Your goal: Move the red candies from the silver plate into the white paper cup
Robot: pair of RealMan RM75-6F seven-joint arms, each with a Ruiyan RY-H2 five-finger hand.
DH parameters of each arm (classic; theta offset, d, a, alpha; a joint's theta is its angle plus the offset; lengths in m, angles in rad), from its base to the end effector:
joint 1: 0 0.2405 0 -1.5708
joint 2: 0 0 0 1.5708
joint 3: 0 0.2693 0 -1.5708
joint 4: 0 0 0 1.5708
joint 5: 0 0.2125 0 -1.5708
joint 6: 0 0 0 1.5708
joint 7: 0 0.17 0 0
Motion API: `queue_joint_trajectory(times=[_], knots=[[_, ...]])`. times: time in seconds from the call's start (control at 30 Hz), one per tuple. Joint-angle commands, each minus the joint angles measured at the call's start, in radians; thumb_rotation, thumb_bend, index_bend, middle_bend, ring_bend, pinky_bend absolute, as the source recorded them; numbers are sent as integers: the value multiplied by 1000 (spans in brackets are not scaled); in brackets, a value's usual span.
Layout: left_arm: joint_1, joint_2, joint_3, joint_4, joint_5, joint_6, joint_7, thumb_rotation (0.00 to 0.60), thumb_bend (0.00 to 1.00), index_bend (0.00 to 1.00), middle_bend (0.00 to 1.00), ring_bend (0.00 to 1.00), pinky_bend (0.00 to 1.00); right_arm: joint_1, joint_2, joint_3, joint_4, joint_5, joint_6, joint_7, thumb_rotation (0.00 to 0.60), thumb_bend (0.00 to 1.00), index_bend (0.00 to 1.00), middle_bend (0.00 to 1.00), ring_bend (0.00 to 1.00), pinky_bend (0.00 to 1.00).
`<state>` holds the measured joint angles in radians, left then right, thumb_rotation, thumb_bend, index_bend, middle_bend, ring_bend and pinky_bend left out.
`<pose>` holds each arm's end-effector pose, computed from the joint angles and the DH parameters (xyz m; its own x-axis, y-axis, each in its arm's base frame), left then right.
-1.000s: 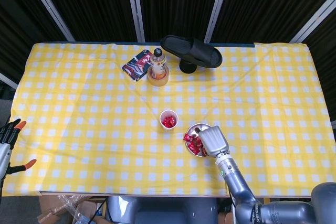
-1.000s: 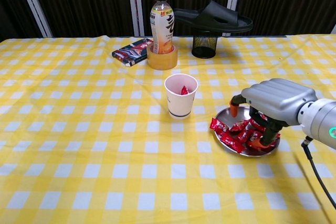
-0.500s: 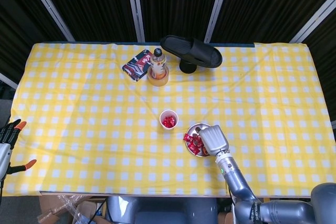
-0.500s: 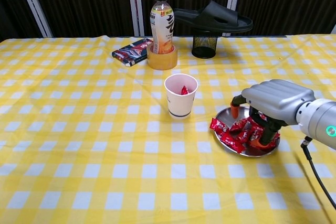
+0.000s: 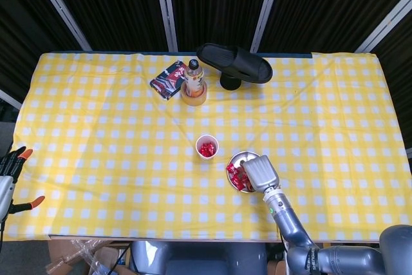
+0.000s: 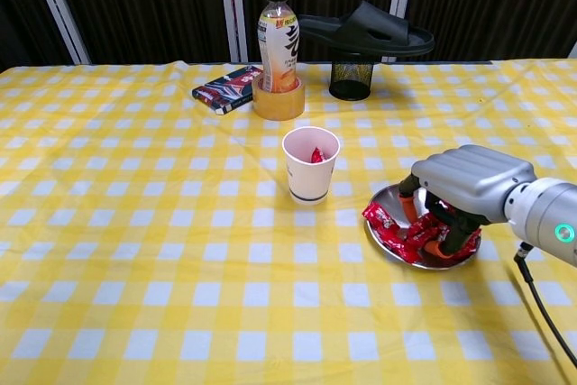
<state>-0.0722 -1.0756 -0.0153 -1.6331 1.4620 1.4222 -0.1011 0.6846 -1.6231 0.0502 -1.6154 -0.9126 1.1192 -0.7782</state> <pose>-0.3388 0.1957 0.1627 0.3160 0.0980 0.9437 0.9453 0.0523 -0.3220 -0.1736 -0.3165 -0.0615 0.6379 -0.3074 0.7061 -0.7668 -0.3381 0.5456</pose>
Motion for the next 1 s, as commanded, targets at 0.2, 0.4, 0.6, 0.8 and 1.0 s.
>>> queue_joint_trajectory(times=[0.2, 0.4, 0.6, 0.8, 1.0], knots=[[-1, 1, 0, 0, 0, -1, -2, 600, 32, 0, 0, 0, 0, -1, 8, 1, -8, -9, -5, 6, 600, 464, 535, 817, 925, 981], [0, 2, 1, -1, 0, -2, -2, 600, 32, 0, 0, 0, 0, -3, 14, -2, -19, -21, -5, 7, 600, 475, 551, 817, 925, 980], [-1, 2, 0, -3, -1, -3, -2, 600, 32, 0, 0, 0, 0, -3, 36, -3, -64, -50, 10, -5, 600, 475, 553, 817, 925, 980], [0, 3, 0, -3, -1, -1, -4, 600, 32, 0, 0, 0, 0, 3, 76, 11, -146, -89, 44, -30, 600, 475, 553, 817, 925, 980], [-1, 5, 1, -5, 0, -4, -9, 600, 32, 0, 0, 0, 0, 18, 121, 61, -233, -81, 73, -57, 600, 476, 553, 817, 925, 980]])
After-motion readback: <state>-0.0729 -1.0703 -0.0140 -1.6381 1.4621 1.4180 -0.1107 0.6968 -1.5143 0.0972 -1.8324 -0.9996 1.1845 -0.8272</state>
